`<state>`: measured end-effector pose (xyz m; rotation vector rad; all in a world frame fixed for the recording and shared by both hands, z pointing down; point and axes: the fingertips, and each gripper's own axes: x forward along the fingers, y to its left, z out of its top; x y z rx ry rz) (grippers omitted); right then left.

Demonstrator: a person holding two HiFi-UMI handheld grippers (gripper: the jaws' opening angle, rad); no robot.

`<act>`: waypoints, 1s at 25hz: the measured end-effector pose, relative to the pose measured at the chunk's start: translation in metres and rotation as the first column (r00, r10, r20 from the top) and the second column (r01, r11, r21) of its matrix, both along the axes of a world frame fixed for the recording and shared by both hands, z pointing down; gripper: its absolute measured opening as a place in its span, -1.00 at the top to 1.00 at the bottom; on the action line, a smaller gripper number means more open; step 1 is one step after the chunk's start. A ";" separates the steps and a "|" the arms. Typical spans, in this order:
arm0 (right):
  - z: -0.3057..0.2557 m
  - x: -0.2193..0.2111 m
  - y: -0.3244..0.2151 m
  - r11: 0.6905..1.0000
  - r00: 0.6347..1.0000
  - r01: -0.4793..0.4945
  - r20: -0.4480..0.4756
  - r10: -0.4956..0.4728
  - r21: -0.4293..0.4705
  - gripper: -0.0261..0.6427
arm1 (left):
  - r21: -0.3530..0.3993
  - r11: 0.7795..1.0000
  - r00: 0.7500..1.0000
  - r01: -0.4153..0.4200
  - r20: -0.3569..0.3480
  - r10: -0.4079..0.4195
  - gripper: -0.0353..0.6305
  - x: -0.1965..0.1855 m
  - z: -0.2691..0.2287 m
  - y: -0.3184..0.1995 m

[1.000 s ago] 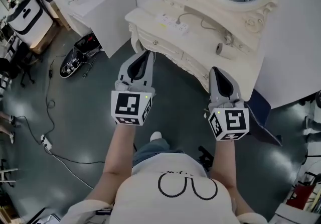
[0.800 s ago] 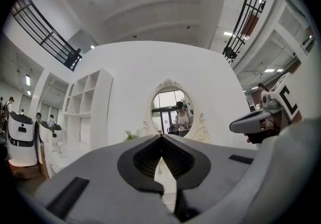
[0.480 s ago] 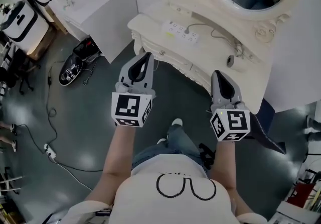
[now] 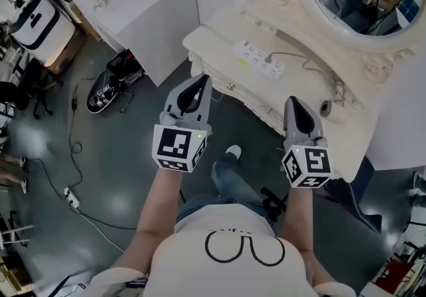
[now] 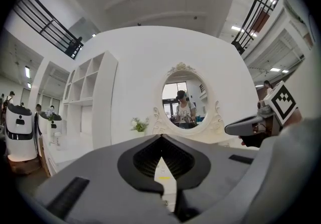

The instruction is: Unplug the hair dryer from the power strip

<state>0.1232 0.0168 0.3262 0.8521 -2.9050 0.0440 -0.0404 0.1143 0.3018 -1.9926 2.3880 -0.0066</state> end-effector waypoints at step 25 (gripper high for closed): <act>0.068 -0.095 -0.166 0.982 0.999 0.018 -0.040 -0.026 -0.187 0.91 | -0.249 0.868 0.903 -0.429 -0.128 0.410 0.06 -0.060 0.086 -0.251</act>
